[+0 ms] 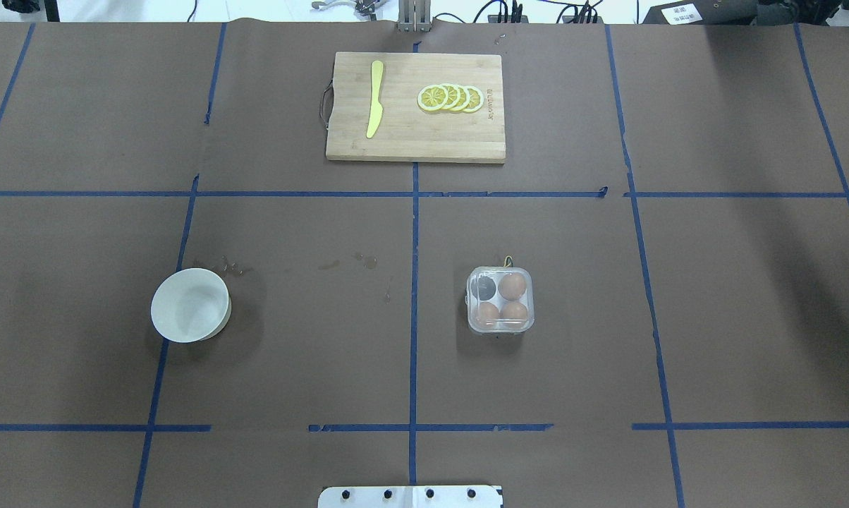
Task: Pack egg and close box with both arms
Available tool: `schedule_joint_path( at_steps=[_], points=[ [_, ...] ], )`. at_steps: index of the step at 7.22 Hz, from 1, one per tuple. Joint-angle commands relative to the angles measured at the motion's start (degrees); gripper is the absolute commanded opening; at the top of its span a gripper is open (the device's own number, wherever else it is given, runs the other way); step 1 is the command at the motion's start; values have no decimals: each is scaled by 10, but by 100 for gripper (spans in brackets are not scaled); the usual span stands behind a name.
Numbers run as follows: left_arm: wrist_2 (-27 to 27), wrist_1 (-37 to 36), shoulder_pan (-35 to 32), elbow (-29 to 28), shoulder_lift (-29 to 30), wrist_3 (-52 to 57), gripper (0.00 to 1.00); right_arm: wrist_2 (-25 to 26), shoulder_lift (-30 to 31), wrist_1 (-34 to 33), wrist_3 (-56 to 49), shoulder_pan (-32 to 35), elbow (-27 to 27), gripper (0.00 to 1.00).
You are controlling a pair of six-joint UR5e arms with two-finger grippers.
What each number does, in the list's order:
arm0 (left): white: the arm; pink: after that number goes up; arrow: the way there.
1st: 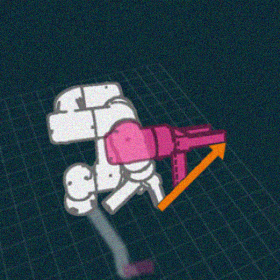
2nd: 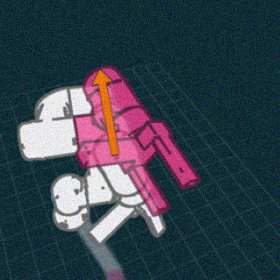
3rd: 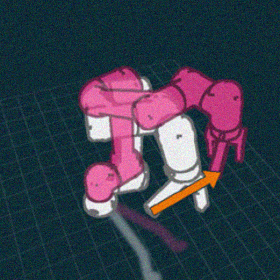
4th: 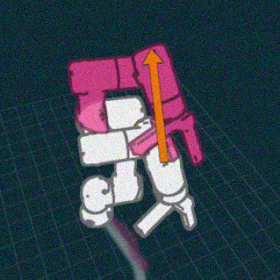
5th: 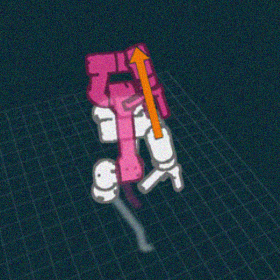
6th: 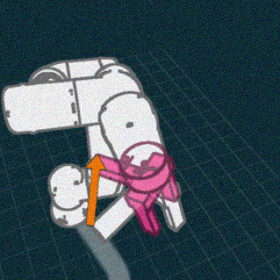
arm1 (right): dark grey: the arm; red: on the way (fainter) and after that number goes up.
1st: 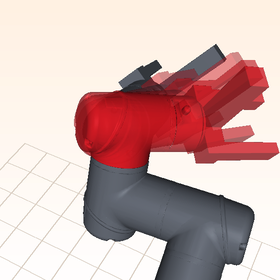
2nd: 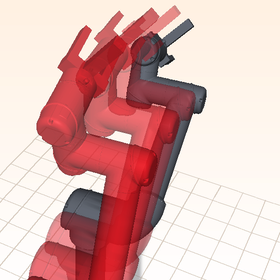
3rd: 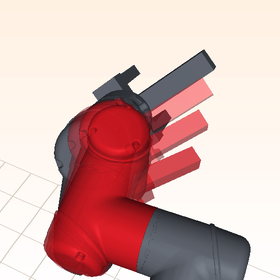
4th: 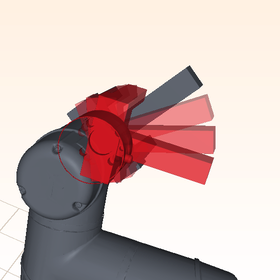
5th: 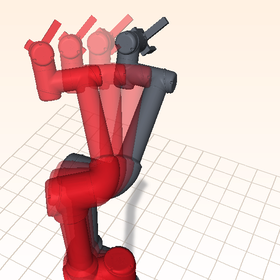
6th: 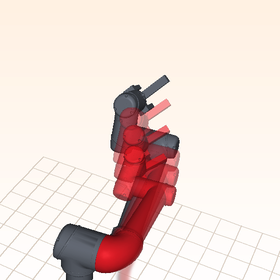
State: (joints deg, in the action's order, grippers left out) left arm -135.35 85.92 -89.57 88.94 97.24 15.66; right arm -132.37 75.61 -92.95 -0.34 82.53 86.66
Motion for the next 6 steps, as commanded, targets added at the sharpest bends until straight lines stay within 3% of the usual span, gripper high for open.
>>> schedule_joint_path(
  at_steps=[1,3,6],
  points=[
    [-40,37,-9,-33,-15,-19,100,4,0,-13,4,-8,8,100],
    [32,162,-5,-43,-29,-22,100,-17,-13,-18,8,-9,-4,100],
    [38,164,-5,-21,-26,-21,100,-22,7,-17,0,6,21,100]
  ],
)
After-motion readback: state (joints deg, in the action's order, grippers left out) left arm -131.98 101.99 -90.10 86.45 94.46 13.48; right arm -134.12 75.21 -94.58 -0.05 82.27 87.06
